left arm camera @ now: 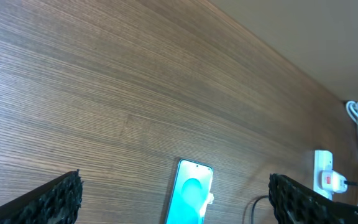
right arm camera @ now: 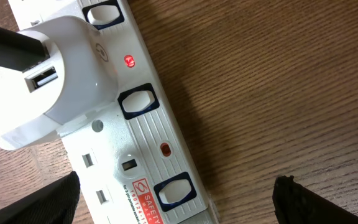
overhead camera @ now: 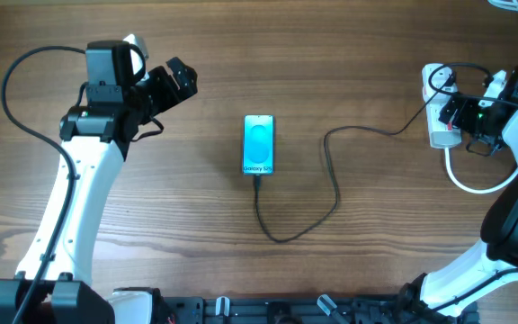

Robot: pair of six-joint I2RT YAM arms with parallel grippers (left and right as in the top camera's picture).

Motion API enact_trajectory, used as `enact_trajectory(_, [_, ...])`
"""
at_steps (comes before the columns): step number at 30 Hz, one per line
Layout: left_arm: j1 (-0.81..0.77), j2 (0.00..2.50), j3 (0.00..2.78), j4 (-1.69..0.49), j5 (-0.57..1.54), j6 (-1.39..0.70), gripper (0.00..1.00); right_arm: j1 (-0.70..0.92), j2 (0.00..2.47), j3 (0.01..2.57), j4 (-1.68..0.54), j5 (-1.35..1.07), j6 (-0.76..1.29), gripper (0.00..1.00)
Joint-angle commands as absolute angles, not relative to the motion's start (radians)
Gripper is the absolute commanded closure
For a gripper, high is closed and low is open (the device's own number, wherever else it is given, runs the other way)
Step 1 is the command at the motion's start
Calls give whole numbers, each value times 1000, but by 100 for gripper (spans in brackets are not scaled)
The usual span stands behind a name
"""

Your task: Plug charger to phone and switch on socket

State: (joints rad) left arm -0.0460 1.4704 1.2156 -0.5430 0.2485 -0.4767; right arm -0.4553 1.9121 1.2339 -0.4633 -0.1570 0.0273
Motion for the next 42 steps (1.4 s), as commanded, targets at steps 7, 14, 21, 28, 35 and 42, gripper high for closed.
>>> enact_trajectory(7, [-51,1350,857,-260,219,-449,0,-456,1889,1225,-457,-178,10,0])
enact_trajectory(14, [-50,1298,464,95,188,-449,0,-456,1889,1225,-457,-178,10,0])
enact_trajectory(21, [-31,1152,207,206,118,-450,0,-456,1889,1225,-457,-178,10,0])
enact_trajectory(28, [25,915,29,206,121,-450,0,-456,1889,1225,-457,-178,10,0])
enact_trajectory(35, [59,613,6,-16,109,-391,0,-456,1889,1225,-457,-178,10,0])
enact_trajectory(42, [51,260,6,-74,88,-290,0,-456,1889,1225,-457,-178,10,0])
